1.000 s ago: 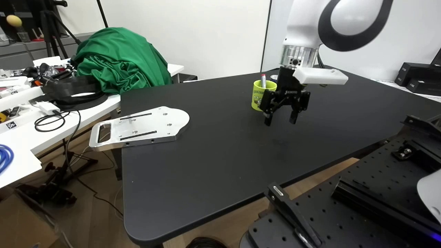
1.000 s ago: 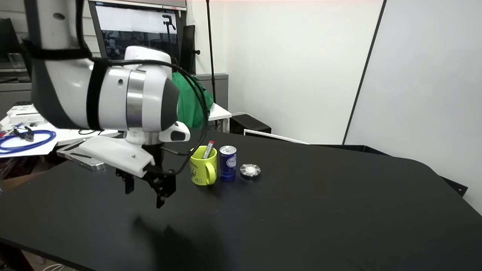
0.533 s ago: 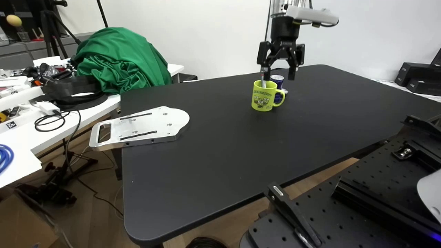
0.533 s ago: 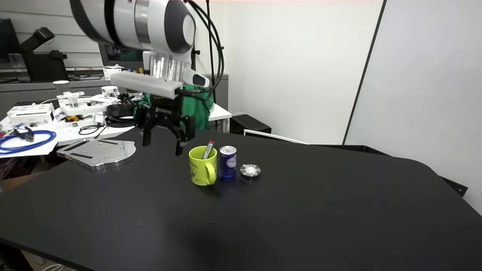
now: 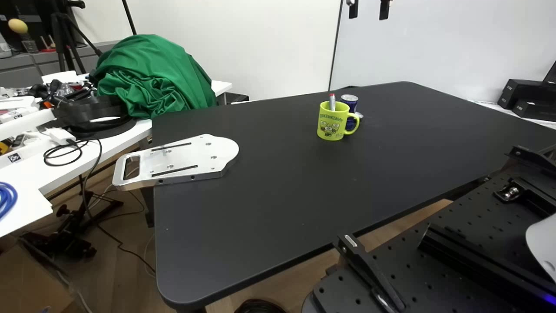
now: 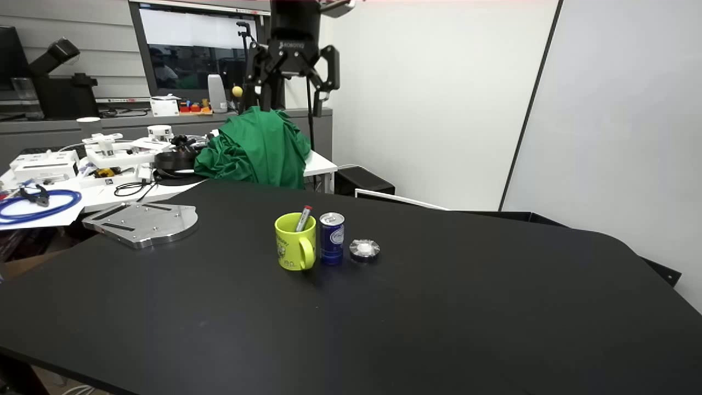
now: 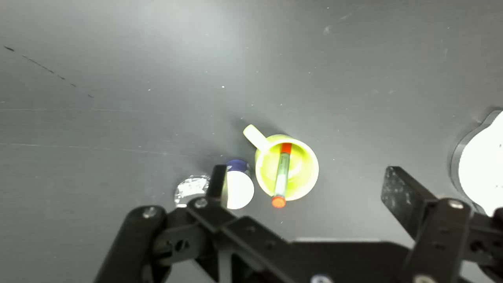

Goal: Pick up the marker, put it in the mug, remove it from the mug, put it on the table, and then put it back in the mug

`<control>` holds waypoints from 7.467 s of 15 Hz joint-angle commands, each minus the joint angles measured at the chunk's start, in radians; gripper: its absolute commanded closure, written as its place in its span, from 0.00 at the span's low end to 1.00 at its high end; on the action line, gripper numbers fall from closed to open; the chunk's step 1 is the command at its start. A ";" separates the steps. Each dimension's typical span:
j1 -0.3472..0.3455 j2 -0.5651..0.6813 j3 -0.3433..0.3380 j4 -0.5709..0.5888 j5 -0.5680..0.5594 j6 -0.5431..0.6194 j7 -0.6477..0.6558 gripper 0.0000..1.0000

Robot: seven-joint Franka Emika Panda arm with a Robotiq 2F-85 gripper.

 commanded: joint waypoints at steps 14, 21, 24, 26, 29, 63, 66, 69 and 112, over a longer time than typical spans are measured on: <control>0.646 0.196 -0.720 0.170 0.144 0.216 -0.301 0.00; 0.660 0.257 -0.720 0.132 0.234 0.281 -0.308 0.00; 0.658 0.281 -0.716 0.115 0.268 0.309 -0.316 0.00; 0.655 0.295 -0.712 0.103 0.288 0.335 -0.325 0.00; 0.650 0.313 -0.704 0.079 0.313 0.388 -0.351 0.00; 0.611 0.410 -0.643 -0.007 0.366 0.608 -0.403 0.94; 0.618 0.386 -0.653 0.001 0.356 0.578 -0.378 0.94; 0.628 0.333 -0.662 0.007 0.346 0.538 -0.354 0.94; 0.527 0.382 -0.900 -0.175 0.203 0.472 -0.329 0.94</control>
